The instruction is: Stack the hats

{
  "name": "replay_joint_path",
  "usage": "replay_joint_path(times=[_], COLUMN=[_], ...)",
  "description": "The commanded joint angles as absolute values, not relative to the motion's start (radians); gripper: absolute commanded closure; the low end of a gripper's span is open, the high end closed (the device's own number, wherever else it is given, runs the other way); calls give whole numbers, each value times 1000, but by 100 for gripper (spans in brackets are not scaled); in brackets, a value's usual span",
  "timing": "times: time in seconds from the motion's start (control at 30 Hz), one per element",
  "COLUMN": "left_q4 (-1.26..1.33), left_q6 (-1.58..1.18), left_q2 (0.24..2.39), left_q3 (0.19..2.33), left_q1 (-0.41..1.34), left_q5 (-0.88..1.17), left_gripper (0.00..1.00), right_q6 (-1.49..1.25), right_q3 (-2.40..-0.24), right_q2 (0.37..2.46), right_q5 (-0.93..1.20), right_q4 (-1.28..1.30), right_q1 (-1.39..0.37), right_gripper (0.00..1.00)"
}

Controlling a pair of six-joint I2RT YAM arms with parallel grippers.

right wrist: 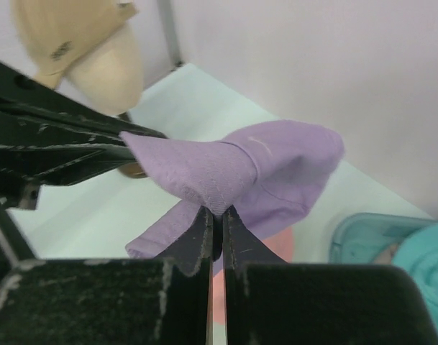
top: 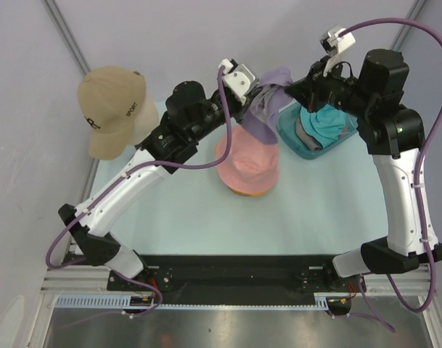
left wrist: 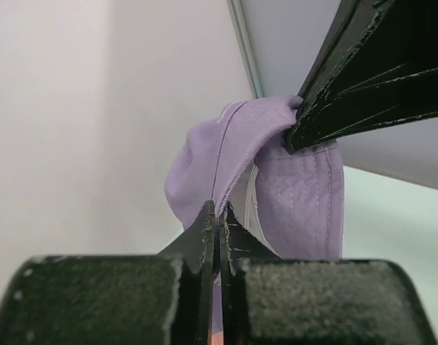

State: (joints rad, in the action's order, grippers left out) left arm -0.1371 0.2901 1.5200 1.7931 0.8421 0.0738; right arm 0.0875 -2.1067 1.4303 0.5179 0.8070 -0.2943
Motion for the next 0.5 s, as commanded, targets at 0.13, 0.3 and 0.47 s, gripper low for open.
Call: replay_joint_path(times=[0.13,0.3,0.47], left_q4=[-80,-3,-49], left_q6=[292,268,293], left_q2=[1676,1746,1750], left_q3=[2003,2045,2027], left_q1=[845,845,845], left_q5=[-28,-8,18], left_gripper=[100,100,100], right_q6=[68,17,-32], right_q3=[-2128,-1950,-1878], right_q2=[1451,1398,1359], right_q5=[-79,-290,-360], right_q4=[767,657,661], right_q1=[-298,-299,-298], right_gripper=[86,70,42])
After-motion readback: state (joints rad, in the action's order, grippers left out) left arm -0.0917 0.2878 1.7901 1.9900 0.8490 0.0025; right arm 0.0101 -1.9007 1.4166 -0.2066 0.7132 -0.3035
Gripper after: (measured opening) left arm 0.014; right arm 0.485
